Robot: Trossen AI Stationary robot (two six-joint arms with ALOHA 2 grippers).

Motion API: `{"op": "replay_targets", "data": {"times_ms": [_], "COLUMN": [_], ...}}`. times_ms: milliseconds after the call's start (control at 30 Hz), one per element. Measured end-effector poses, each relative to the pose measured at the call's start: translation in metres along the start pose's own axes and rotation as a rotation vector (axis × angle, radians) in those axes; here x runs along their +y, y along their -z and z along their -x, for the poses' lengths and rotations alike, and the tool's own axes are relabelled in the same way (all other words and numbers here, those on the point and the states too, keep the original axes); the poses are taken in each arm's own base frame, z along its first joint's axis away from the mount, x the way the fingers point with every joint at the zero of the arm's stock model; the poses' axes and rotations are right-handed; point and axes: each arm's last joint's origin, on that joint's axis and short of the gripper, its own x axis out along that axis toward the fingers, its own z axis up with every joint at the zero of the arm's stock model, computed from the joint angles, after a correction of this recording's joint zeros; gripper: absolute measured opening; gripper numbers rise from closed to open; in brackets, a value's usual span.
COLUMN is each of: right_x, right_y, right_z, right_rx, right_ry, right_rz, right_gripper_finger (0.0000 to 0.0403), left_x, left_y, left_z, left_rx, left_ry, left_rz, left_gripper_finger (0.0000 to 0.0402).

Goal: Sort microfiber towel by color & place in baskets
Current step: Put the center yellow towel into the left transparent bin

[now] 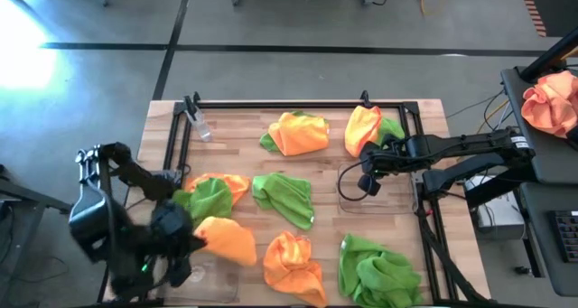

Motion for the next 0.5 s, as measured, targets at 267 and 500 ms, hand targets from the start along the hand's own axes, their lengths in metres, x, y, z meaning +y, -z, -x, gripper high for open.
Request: {"op": "replay_targets", "data": {"times_ms": [267, 500], "right_x": [0.000, 0.000], "right_y": [0.000, 0.000], "right_z": [0.000, 0.000], "right_rx": [-0.002, -0.004], "right_ry": [-0.002, -0.002], "right_rz": [-0.081, -0.143], "right_gripper_finger": [0.0013, 0.0013], "left_x": [0.007, 0.026], "left_y": [0.064, 0.116], "left_z": [0.000, -0.001], "left_rx": [0.072, 0.217], "left_ry": [-0.030, -0.160], "left_rz": [0.141, 0.290], "left_gripper_finger": [0.0000, 0.0000]}}
